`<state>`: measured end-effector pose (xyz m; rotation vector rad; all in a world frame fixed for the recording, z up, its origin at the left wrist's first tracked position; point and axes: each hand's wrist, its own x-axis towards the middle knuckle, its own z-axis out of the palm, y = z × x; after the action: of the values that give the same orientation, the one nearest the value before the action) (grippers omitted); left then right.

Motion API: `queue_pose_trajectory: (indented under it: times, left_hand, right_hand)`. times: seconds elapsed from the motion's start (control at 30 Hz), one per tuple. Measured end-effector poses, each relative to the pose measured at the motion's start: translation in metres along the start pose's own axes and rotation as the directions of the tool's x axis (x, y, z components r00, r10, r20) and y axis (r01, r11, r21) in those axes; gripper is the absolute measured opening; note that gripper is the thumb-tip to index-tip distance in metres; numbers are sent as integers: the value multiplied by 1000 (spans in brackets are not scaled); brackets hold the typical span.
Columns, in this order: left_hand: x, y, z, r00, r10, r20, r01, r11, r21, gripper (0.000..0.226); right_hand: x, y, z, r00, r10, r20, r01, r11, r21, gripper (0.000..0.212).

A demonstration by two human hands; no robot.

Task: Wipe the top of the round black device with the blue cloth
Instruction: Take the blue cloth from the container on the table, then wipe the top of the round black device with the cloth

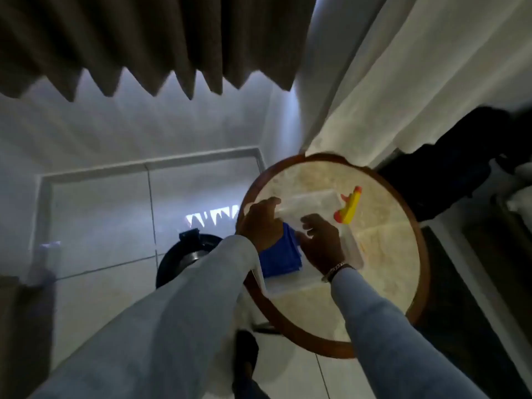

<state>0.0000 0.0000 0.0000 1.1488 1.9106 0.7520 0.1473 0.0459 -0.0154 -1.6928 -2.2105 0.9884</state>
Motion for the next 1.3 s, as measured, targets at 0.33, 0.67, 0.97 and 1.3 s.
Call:
queue_pose_trajectory:
  times: [0.33,0.67,0.97,1.3]
  left_hand:
    - [73,-69,95,980,-130,148,62,917,393,29]
    - [38,-52,43,987,60,151,-42,992,-122,24]
    - [-32,-154,-39,993,-100,-65,56,869,-492,21]
    - [-24,-373,-15,991,-123,-47,119,989,-90,76]
  right_hand:
    - [27,91,87,982,151,112,-157,987,45,60]
    - [14,49,46,970,209,127,-243,877,414,48]
    - [-39,-48,116,982,-109,153,8,838,546,46]
    - [-2,6,318,965,-193,-178,218,966,136,38]
